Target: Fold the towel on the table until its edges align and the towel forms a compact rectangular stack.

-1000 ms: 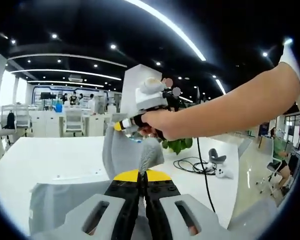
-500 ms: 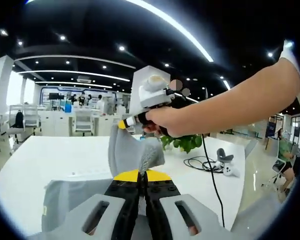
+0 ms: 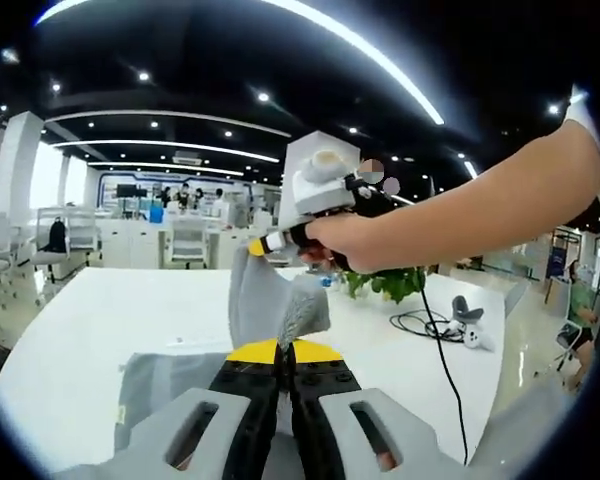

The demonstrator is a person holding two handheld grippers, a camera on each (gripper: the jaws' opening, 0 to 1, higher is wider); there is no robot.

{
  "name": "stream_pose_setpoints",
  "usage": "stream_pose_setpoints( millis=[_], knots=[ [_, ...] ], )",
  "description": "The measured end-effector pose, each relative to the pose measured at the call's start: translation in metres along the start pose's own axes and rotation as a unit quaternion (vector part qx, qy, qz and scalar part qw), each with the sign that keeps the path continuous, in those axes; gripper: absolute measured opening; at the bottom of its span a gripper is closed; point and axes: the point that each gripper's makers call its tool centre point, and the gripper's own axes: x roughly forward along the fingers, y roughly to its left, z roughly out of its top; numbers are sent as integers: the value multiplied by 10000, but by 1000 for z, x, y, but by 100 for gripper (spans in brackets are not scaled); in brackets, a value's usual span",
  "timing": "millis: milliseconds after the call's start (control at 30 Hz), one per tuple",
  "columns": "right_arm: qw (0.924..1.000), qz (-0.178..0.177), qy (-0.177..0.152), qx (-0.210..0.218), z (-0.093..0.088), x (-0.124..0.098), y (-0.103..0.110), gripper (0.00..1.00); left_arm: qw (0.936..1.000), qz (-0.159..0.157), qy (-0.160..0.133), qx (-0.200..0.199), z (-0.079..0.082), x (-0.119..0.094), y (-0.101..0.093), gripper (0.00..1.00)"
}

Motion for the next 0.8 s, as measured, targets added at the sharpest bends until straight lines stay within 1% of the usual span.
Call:
stream_pose_setpoints(
  millis=[100,233,300,333,400,467,600,667,733,800],
  knots=[
    [10000,46,12,-29,-1,9,7,0,10000,51,42,-6,-7,-3,7,2],
    [9999,83,49,-82,-4,14,16,0,9997,181,136,25,-18,-7,19,2],
    [9998,85,79,-145,-7,16,24,0,9991,210,213,299,-25,-9,27,2],
    [9998,82,78,-164,-8,17,25,0,9990,209,246,311,-28,-10,29,2],
    [9998,110,82,-144,-10,21,29,0,9992,194,273,217,-32,-12,36,2],
    [9998,129,94,-144,-12,24,31,0,9989,254,298,276,-34,-15,41,2],
    [9995,208,118,-200,-13,32,41,0,9987,303,343,228,-40,-20,45,2],
    [9991,230,120,-334,-14,35,48,0,9985,322,386,210,-45,-21,50,2],
    [9987,275,138,-404,-15,42,55,0,9984,348,410,200,-48,-24,52,2],
    [9985,311,148,-434,-18,45,60,0,9981,389,438,165,-53,-26,57,2]
  ],
)
